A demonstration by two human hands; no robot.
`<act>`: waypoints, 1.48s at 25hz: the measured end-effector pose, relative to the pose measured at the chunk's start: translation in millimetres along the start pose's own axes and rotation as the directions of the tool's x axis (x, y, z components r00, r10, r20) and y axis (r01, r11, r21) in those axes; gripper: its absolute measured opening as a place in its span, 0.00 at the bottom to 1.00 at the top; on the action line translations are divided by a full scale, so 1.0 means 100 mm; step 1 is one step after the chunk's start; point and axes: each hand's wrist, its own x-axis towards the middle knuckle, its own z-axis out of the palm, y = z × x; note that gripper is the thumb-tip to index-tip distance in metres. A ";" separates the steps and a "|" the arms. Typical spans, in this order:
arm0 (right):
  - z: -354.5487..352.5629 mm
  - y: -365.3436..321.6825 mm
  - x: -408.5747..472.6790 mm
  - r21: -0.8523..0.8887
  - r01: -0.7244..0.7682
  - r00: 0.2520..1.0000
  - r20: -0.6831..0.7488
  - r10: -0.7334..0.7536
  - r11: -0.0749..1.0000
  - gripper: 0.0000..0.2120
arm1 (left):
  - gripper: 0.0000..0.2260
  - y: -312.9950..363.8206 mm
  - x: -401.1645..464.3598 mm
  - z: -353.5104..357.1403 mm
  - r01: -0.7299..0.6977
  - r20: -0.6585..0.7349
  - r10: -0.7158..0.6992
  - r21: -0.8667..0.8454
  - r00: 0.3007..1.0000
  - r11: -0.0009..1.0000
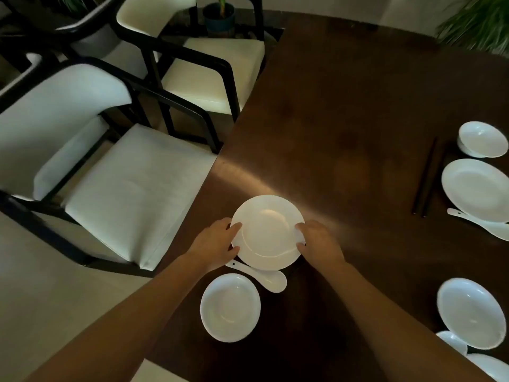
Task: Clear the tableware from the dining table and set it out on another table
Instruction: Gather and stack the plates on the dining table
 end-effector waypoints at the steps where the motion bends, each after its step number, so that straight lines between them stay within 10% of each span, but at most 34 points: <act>1: 0.02 -0.01 0.02 0.020 -0.012 1.000 0.005 0.012 1.000 0.18 | 0.26 0.01 0.02 0.01 0.021 0.016 -0.020 -0.043 1.000 0.999; 16: -0.41 0.62 -0.33 0.520 -0.174 0.888 -0.284 0.361 0.836 0.16 | 0.26 0.83 0.35 -0.33 -0.082 -0.154 0.030 -0.344 0.988 0.936; 37: -0.22 2.17 -0.72 0.351 -0.283 0.927 -0.140 0.349 0.893 0.18 | 0.28 2.36 0.52 0.57 0.016 0.015 -0.012 -0.324 1.000 0.946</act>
